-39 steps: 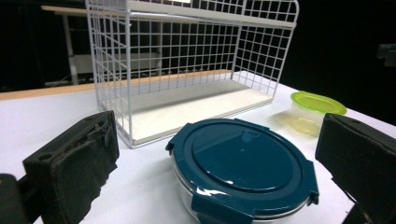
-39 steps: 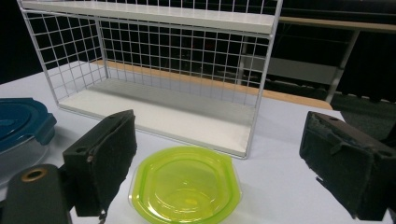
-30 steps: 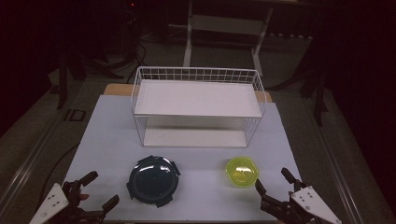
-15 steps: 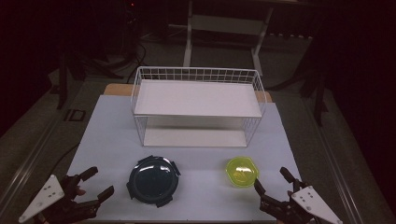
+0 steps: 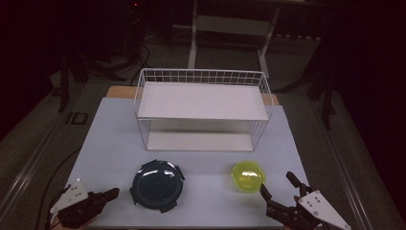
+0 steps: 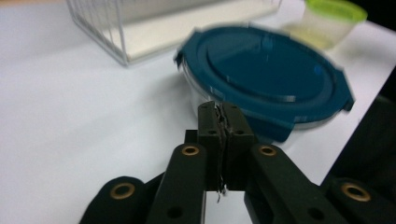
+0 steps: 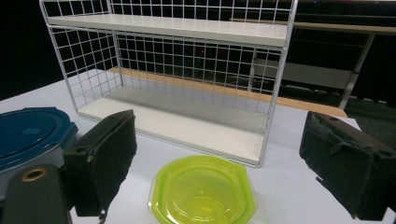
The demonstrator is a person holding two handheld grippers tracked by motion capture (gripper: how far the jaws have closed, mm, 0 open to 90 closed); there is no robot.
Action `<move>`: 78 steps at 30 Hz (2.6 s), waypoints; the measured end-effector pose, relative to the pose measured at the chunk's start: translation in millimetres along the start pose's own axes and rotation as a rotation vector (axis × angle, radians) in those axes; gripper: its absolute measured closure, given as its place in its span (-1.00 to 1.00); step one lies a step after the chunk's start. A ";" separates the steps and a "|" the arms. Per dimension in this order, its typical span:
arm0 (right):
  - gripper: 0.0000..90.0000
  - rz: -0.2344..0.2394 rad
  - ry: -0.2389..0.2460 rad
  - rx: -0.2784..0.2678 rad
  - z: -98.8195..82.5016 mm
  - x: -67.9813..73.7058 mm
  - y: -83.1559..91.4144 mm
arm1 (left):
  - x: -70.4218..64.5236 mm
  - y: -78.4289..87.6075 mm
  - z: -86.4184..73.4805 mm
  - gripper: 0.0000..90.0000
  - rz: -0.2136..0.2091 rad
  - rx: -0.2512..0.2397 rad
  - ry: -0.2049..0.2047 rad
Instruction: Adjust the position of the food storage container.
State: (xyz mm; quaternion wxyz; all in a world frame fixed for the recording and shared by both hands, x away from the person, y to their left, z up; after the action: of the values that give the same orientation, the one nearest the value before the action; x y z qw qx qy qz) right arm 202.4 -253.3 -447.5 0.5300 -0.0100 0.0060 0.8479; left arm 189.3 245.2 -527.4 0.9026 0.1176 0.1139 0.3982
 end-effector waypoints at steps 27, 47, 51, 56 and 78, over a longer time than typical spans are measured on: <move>-0.76 0.019 -0.014 0.014 -3.9 0.9 -2.3 | 0.6 -35.2 -6.8 0.98 -0.053 0.089 -0.001; -0.76 0.029 -0.016 0.015 -4.3 1.6 -2.3 | 4.3 -39.4 -7.8 0.98 -0.039 0.102 0.040; -0.76 0.030 -0.017 0.017 -4.9 2.0 -3.3 | 6.2 -43.0 -4.6 0.98 -0.034 0.100 0.039; -0.76 0.032 -0.013 0.019 -5.3 2.9 -3.5 | 9.8 -48.9 -2.2 0.98 -0.034 0.100 0.043; -0.76 0.039 -0.014 0.018 -5.8 4.4 -3.6 | 20.9 -75.0 8.6 0.98 -0.026 0.105 0.049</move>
State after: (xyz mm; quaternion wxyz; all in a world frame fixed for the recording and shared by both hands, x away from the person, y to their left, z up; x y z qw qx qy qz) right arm 203.7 -247.9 -453.4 0.5136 0.0007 0.0103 0.8579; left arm 257.5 210.6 -544.3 0.8973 0.1535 0.1580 0.3826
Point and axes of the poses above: each handheld gripper's, and its own axes: y roughly backward along the jaws, z roughly out of its top, x roughly to its left, the point moved 5 cm from there along -y, roughly forward along the jaws, and after that the axes turned 11 degrees about -x, right-handed, at the moved point
